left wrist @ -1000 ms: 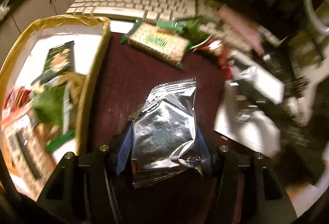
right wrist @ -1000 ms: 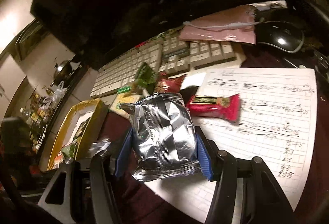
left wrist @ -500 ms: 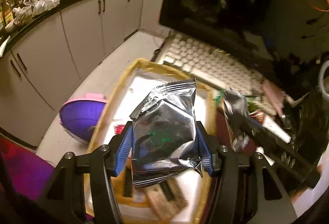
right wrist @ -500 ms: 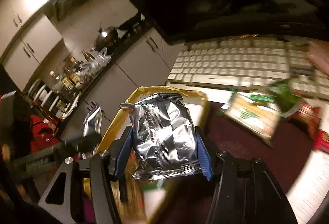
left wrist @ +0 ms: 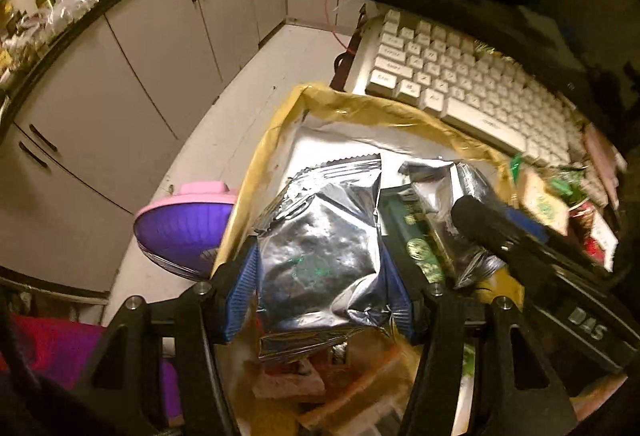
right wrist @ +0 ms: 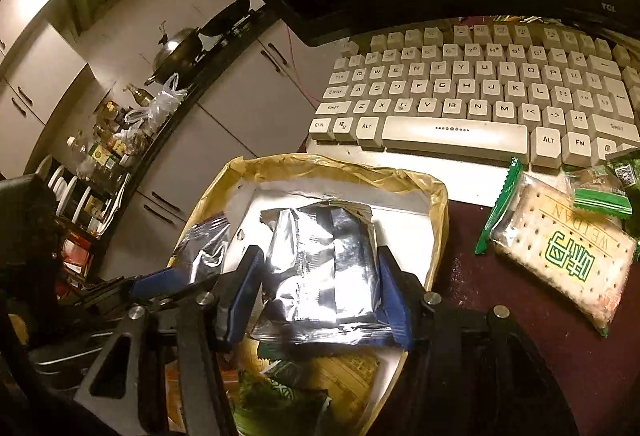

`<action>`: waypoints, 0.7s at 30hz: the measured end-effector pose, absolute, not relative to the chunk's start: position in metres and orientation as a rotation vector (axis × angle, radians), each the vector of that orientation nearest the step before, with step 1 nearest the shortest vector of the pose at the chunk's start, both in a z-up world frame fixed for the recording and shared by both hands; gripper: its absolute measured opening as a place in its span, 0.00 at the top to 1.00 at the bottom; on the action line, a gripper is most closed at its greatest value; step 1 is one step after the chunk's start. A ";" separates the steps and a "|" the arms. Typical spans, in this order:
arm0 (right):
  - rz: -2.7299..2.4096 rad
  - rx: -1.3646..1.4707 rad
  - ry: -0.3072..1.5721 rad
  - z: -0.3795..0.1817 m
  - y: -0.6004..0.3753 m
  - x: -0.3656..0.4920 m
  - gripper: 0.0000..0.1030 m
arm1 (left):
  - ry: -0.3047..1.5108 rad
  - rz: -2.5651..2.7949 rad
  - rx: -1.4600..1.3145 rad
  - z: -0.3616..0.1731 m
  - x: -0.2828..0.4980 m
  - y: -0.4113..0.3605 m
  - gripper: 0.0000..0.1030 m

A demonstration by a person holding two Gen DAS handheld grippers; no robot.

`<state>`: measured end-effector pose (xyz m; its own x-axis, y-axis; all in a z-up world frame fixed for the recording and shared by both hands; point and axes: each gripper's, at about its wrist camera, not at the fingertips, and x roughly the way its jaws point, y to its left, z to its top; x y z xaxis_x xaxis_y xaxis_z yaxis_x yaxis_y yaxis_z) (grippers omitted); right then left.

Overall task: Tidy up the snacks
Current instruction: 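Carry both foil packets over the tray and open both grippers, then grasp the red candy bar with right gripper while left grasps red-brown packet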

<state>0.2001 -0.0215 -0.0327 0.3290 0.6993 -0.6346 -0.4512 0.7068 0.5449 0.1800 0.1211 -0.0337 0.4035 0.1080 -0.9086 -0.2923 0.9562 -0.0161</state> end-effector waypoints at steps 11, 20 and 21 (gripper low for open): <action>0.804 0.397 0.827 0.018 -0.085 0.174 0.39 | 0.944 0.249 -0.201 0.016 0.137 0.091 0.18; 0.527 0.358 0.834 0.000 -0.228 0.168 0.38 | 0.893 -0.068 -0.222 0.031 0.111 -0.010 0.16; 0.482 0.353 0.842 -0.004 -0.239 0.175 0.38 | 0.906 -0.081 -0.214 0.028 0.114 -0.020 0.16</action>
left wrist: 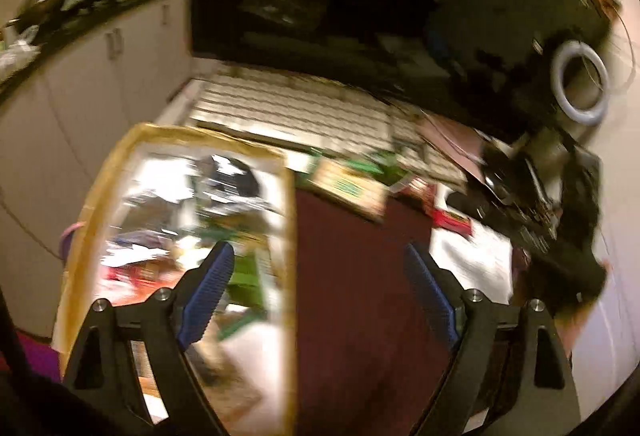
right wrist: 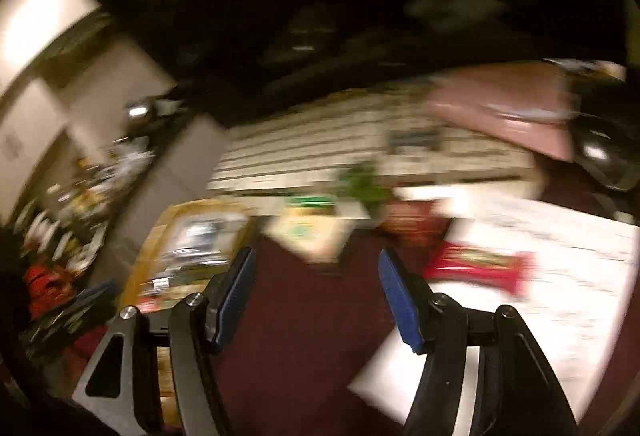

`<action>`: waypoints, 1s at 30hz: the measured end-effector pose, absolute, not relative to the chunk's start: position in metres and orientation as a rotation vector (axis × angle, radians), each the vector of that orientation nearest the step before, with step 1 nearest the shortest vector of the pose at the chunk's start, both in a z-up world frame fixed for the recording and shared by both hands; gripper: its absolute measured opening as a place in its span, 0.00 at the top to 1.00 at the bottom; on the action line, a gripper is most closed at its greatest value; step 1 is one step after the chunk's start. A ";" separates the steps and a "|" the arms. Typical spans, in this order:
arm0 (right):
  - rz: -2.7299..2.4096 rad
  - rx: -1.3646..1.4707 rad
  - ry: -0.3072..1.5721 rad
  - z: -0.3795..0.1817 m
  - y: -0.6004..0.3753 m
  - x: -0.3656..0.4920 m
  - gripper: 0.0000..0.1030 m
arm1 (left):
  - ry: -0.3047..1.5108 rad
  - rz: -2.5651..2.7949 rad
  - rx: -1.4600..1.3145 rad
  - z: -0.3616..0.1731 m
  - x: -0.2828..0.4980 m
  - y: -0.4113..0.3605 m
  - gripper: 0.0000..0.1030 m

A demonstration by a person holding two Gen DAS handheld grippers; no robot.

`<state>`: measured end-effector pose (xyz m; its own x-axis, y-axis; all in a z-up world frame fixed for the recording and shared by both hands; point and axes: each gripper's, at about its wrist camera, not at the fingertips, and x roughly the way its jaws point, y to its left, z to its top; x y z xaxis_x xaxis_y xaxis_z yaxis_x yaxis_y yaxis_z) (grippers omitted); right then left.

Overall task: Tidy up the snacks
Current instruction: 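Grasp the red candy bar with right gripper while left grasps red-brown packet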

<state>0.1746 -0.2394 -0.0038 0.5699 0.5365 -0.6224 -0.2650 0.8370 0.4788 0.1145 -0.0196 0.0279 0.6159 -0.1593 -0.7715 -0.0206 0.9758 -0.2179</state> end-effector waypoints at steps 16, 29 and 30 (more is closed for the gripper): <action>0.404 0.291 0.950 -0.049 -0.263 0.180 0.40 | 0.971 -0.068 -0.244 0.008 0.113 -0.045 0.16; 0.268 0.333 0.915 -0.058 -0.282 0.170 0.82 | 1.027 -0.117 -0.216 -0.006 0.154 -0.087 0.16; 0.268 0.357 0.900 -0.058 -0.287 0.168 0.82 | 1.043 -0.124 -0.218 -0.012 0.163 -0.093 0.16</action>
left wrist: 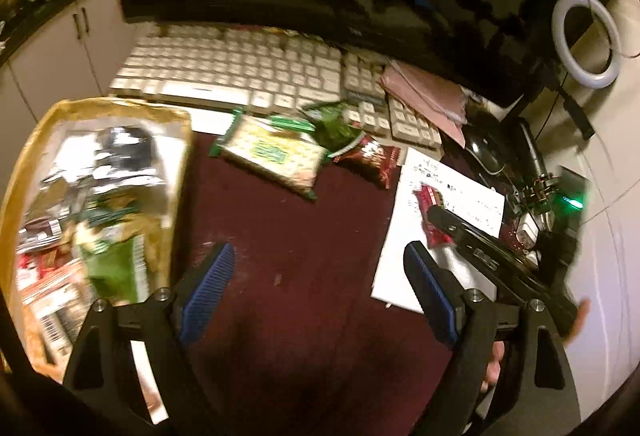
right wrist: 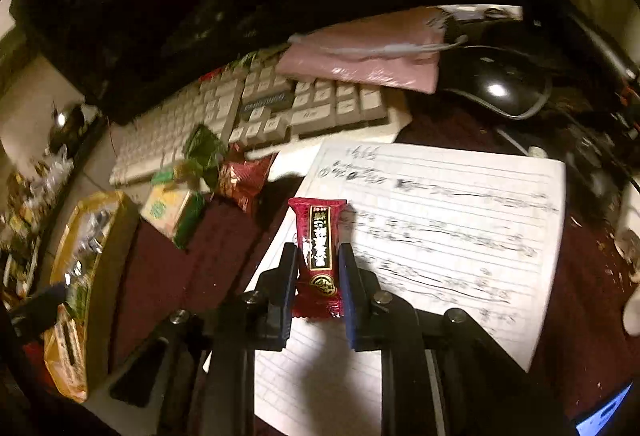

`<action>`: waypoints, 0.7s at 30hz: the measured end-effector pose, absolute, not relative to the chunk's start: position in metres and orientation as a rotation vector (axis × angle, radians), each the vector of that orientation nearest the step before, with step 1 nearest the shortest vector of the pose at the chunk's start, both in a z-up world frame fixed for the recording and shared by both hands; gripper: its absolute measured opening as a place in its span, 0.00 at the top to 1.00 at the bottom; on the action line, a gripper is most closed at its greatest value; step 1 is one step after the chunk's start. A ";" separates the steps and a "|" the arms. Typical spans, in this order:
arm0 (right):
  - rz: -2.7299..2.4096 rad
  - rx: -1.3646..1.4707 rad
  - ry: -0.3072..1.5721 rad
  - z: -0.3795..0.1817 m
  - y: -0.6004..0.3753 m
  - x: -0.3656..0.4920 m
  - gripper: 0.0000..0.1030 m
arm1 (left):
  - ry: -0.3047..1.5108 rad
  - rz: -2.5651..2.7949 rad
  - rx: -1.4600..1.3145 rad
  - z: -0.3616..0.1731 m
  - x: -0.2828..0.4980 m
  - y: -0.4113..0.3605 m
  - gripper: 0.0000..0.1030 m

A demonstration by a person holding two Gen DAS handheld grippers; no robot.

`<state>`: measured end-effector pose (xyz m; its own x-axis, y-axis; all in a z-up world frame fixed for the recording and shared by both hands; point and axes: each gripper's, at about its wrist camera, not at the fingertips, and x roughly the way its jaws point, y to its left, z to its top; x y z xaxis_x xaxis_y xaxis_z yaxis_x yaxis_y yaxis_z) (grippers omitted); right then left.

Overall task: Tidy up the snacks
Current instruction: 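Grasp the red candy bar with right gripper while left grasps red-brown packet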

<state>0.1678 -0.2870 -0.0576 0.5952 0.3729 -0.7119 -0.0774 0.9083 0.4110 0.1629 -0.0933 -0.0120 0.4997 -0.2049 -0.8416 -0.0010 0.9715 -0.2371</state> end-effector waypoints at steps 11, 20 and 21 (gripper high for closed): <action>0.215 0.585 0.892 -0.067 -0.326 0.167 0.82 | 1.128 -0.059 -0.340 -0.055 0.262 -0.139 0.18; 0.249 0.571 0.891 -0.063 -0.316 0.164 0.82 | 1.135 0.051 -0.297 -0.079 0.300 -0.162 0.28; 0.248 0.572 0.891 -0.063 -0.316 0.163 0.82 | 1.136 0.059 -0.271 -0.078 0.298 -0.163 0.32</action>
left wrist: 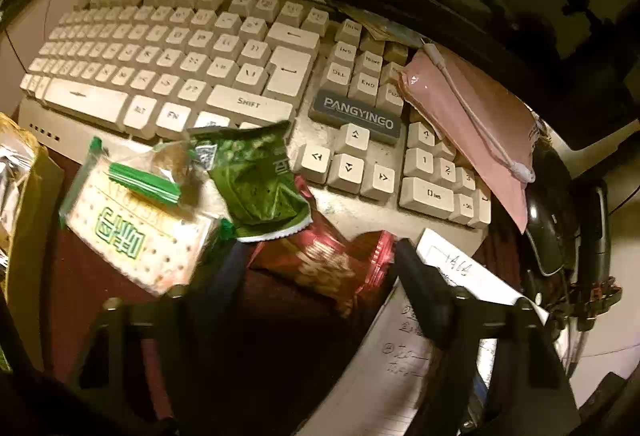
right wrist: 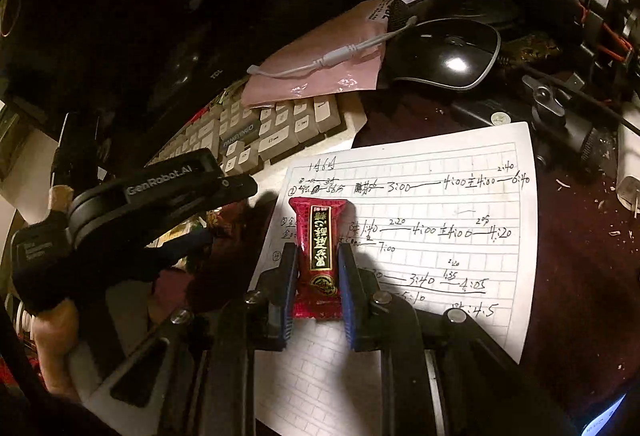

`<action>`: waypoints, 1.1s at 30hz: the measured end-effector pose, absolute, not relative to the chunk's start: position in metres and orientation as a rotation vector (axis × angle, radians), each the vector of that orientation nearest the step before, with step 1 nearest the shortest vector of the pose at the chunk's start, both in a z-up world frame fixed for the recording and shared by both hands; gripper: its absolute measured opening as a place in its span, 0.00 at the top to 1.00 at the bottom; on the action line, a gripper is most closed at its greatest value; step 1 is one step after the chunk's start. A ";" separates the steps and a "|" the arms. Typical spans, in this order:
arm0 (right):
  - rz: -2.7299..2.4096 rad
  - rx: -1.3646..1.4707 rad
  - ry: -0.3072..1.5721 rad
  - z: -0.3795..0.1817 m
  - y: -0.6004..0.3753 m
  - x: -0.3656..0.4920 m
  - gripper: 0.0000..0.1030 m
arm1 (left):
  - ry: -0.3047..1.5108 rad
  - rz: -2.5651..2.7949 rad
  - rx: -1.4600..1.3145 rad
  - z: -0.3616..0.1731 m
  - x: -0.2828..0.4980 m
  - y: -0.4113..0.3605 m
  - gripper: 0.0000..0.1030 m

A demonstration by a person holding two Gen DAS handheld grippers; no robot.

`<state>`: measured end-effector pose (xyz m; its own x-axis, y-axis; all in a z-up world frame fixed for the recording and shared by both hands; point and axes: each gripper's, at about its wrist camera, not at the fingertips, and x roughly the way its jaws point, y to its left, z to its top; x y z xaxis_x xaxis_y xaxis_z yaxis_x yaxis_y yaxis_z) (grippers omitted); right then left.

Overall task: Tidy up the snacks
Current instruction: 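Grasp the red candy bar with right gripper while left grasps red-brown packet, then carry both red packets over the tray and open both grippers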

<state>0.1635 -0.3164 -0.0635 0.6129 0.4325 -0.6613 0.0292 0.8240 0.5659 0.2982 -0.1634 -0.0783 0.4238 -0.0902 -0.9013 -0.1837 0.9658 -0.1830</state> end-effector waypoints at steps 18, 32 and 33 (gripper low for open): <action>0.288 0.543 0.863 -0.059 -0.310 0.159 0.82 | 1.110 -0.139 -0.183 -0.061 0.154 -0.120 0.46; 0.565 0.531 0.784 -0.022 -0.255 0.133 0.82 | 0.920 -0.077 -0.367 0.006 0.085 -0.023 0.46; 0.601 0.531 0.779 -0.017 -0.245 0.129 0.82 | 0.909 -0.053 -0.368 0.010 0.080 -0.012 0.46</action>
